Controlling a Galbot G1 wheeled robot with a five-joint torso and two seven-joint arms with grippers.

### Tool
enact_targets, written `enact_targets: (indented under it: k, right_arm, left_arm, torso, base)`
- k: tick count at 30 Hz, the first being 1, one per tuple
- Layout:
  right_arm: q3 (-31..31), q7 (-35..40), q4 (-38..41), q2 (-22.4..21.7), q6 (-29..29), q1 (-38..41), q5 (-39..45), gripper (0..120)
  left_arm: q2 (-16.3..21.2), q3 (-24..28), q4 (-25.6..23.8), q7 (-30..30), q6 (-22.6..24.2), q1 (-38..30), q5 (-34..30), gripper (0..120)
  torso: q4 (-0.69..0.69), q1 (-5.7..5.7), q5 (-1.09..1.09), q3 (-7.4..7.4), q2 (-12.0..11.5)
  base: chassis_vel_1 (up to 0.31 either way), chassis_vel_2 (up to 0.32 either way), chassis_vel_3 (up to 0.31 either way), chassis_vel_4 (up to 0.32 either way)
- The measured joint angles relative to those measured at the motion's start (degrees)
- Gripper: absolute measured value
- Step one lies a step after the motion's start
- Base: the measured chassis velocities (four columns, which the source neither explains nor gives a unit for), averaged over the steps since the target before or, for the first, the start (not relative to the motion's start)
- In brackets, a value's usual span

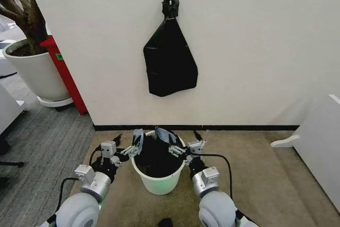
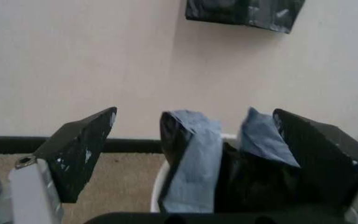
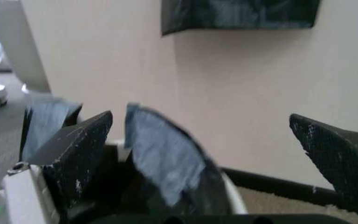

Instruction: Place the garbage bag over the trash bin.

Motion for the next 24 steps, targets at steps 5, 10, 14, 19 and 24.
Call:
enact_targets:
  k: [5, 10, 14, 19, 24]
  right_arm:
    - [-1.88, -0.05, -3.52, 0.03, -0.31, 3.25, 0.01, 100]
    - [-3.19, 0.12, -6.02, -0.19, -0.33, 6.04, 0.15, 100]
    - [-3.98, 0.47, -7.15, -0.33, -0.33, 7.11, 0.35, 100]
    - [-4.59, 1.02, -7.91, -0.71, -0.54, 7.57, 0.85, 100]
    - [-4.95, 1.21, -9.04, -1.01, -0.52, 8.25, 1.19, 100]
  left_arm:
    - [-1.33, 0.58, 3.59, 1.70, -0.72, -3.12, -0.43, 100]
    - [-2.09, 0.79, 6.17, 4.69, -1.39, -5.58, -1.84, 99]
    - [-2.57, 1.80, 8.12, 6.21, -1.61, -7.52, -2.80, 99]
    - [-2.58, 5.65, 9.57, 7.04, -1.50, -9.95, -4.24, 97]
    - [-2.59, 8.20, 10.98, 7.21, -1.37, -11.58, -4.54, 97]
  torso:
    - [0.00, 0.00, 0.00, 0.00, 0.00]
    - [0.00, 0.00, 0.00, 0.00, 0.00]
    - [0.00, 0.00, 0.01, 0.00, 0.00]
    - [-0.01, 0.00, 0.01, 0.00, 0.00]
    - [-0.01, 0.00, 0.01, 0.00, 0.00]
  base:
    - [0.000, 0.000, 0.000, 0.000]
    - [0.000, 0.000, 0.000, 0.000]
    - [0.000, 0.000, 0.000, 0.000]
    - [0.000, 0.000, 0.000, 0.000]
    - [0.000, 0.000, 0.000, 0.000]
